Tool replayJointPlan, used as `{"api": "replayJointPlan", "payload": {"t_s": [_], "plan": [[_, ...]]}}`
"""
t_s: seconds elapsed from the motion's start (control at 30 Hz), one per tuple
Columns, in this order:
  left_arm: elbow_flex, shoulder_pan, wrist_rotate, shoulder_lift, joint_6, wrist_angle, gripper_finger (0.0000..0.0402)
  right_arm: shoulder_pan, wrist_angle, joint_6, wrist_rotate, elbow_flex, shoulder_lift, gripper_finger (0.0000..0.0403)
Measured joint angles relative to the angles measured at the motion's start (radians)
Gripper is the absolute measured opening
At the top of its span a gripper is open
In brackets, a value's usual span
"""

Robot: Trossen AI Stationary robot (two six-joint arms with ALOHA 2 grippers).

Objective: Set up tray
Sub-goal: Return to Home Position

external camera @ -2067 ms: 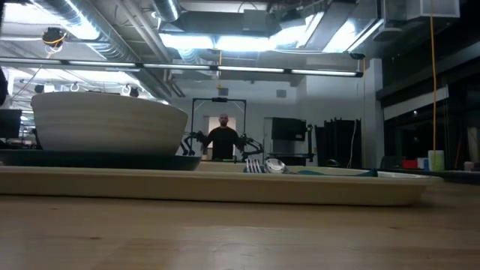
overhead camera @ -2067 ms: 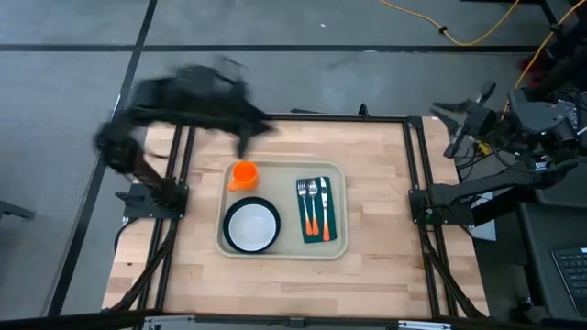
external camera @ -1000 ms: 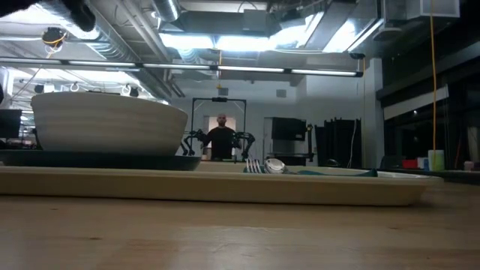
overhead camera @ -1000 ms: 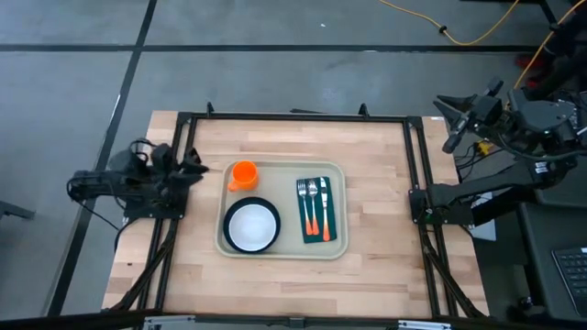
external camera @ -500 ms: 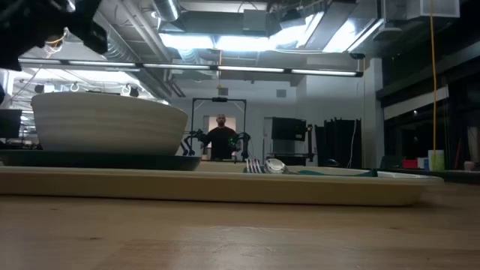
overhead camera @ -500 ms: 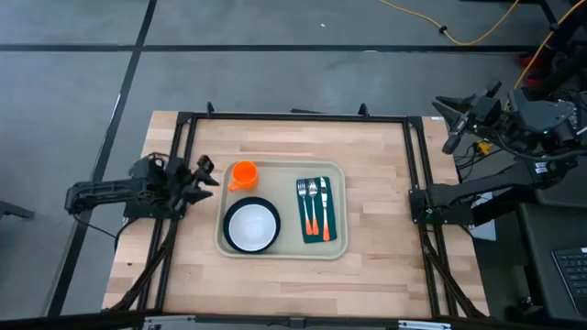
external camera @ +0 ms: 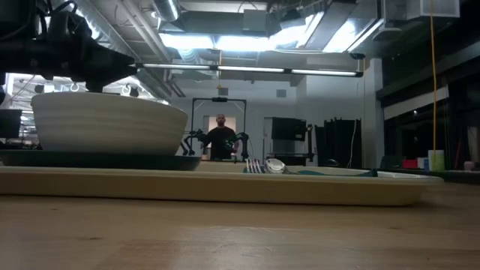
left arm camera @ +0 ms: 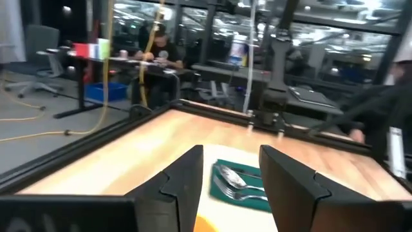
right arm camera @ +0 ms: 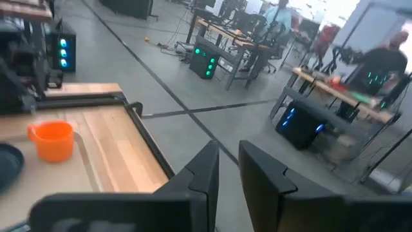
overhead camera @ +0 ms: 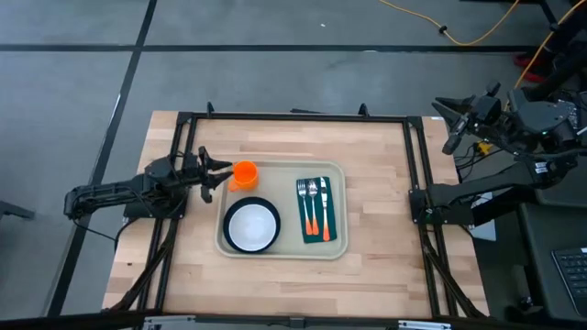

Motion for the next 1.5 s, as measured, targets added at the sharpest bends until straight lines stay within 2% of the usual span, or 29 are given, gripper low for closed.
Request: {"api": "replayJointPlan", "payload": {"t_s": [0.2, 0.3, 0.4, 0.5, 0.57, 0.77, 1.0, 1.17, 1.27, 1.4, 1.5], "plan": [[0.000, 0.000, -0.030, 0.000, -0.001, 0.001, 0.0147, 0.000, -0.045, 0.135, 0.002, -0.010, -0.018, 0.0067], [0.000, 0.000, -0.030, 0.000, -0.003, 0.000, 0.0146, 0.000, -0.032, 0.214, -0.048, -0.105, -0.109, 0.0067], [0.000, 0.000, -0.030, 0.000, -0.003, 0.000, 0.0147, 0.000, 0.122, 0.232, -0.247, -0.293, -0.255, 0.0067], [0.000, 0.000, -0.030, 0.000, -0.003, 0.000, 0.0148, 0.000, 0.396, 0.167, -0.456, -0.551, -0.388, 0.0067], [0.000, 0.000, -0.029, 0.000, -0.003, 0.001, 0.0146, 0.000, 0.578, 0.140, -0.560, -0.720, -0.461, 0.0067], [0.000, 0.000, -0.029, 0.000, -0.003, 0.001, 0.0148, 0.000, 0.871, 0.187, -0.720, -1.090, -0.592, 0.0067], [0.000, 0.000, -0.029, 0.000, -0.003, 0.000, 0.0146, 0.000, 1.153, 0.232, -0.761, -1.334, -0.693, 0.0067], [0.000, 0.000, -0.029, 0.000, -0.003, 0.000, 0.0148, 0.000, 1.214, 0.284, -0.762, -1.442, -0.720, 0.0067], [0.000, 0.000, -0.029, 0.000, -0.003, 0.001, 0.0147, 0.000, 1.226, 0.286, -0.753, -1.494, -0.717, 0.0067], [0.000, 0.000, -0.028, 0.000, -0.003, 0.001, 0.0145, 0.000, 1.065, 0.299, -0.684, -1.497, -0.716, 0.0067], [0.000, -0.001, -0.028, 0.000, -0.003, 0.001, 0.0148, 0.000, 1.049, 0.314, -0.672, -1.495, -0.710, 0.0067]]}}
